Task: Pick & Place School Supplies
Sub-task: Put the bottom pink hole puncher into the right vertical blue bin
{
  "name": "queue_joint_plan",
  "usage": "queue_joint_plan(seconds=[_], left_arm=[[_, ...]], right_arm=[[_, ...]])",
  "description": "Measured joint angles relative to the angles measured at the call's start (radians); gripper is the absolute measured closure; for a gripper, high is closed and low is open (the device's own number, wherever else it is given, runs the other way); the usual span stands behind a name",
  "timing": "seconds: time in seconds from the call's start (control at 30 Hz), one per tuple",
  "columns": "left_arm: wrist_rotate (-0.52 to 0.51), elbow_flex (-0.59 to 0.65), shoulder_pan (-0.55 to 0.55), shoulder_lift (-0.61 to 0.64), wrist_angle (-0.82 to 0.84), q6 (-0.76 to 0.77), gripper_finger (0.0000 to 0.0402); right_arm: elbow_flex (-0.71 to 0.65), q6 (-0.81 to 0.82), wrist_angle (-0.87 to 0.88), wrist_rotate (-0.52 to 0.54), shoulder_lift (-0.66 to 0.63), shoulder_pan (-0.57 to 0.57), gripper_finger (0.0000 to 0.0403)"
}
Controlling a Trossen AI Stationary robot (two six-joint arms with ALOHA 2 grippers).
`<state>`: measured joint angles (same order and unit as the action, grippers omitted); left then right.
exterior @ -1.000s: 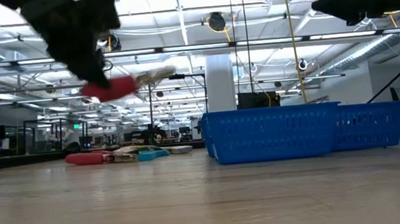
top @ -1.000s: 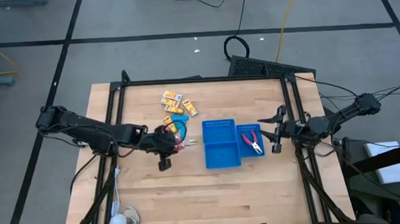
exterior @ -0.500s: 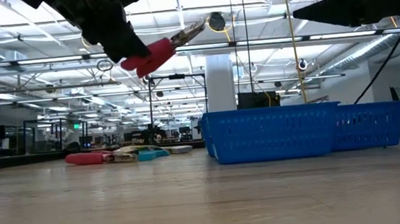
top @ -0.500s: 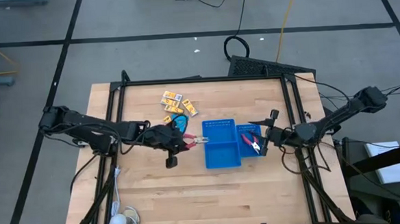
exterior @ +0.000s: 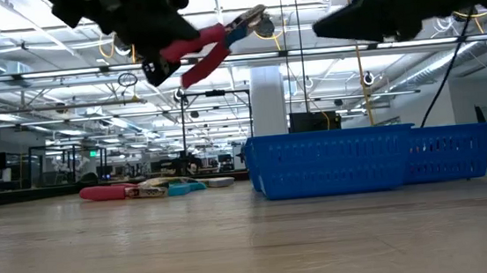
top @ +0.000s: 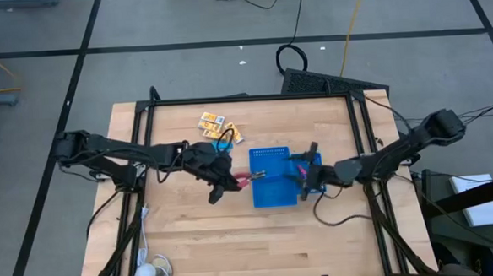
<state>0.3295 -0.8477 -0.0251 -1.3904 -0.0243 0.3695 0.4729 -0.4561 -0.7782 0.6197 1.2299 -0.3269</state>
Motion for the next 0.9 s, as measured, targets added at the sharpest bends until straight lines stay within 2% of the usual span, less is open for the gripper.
queue_joint_plan(seconds=[0.07, 0.23, 0.4, 0.8, 0.9], left_arm=[[0.05, 0.0, 0.007, -0.004, 0.011, 0.007, 0.0357], [0.1, 0.002, 0.007, -0.028, 0.023, 0.009, 0.0351], [0.131, 0.001, 0.007, -0.046, 0.035, 0.011, 0.0357], [0.151, -0.001, 0.003, -0.078, 0.024, 0.017, 0.0356], [0.152, -0.001, 0.006, -0.078, 0.022, 0.014, 0.0357]], right_arm=[[0.058, -0.007, 0.007, -0.012, 0.061, 0.0, 0.0154], [0.169, -0.001, 0.021, -0.142, 0.186, 0.0, 0.0153], [0.215, -0.042, 0.025, -0.152, 0.273, 0.006, 0.0167], [0.236, -0.035, 0.028, -0.212, 0.306, 0.02, 0.02], [0.236, -0.033, 0.031, -0.273, 0.306, 0.02, 0.0213]])
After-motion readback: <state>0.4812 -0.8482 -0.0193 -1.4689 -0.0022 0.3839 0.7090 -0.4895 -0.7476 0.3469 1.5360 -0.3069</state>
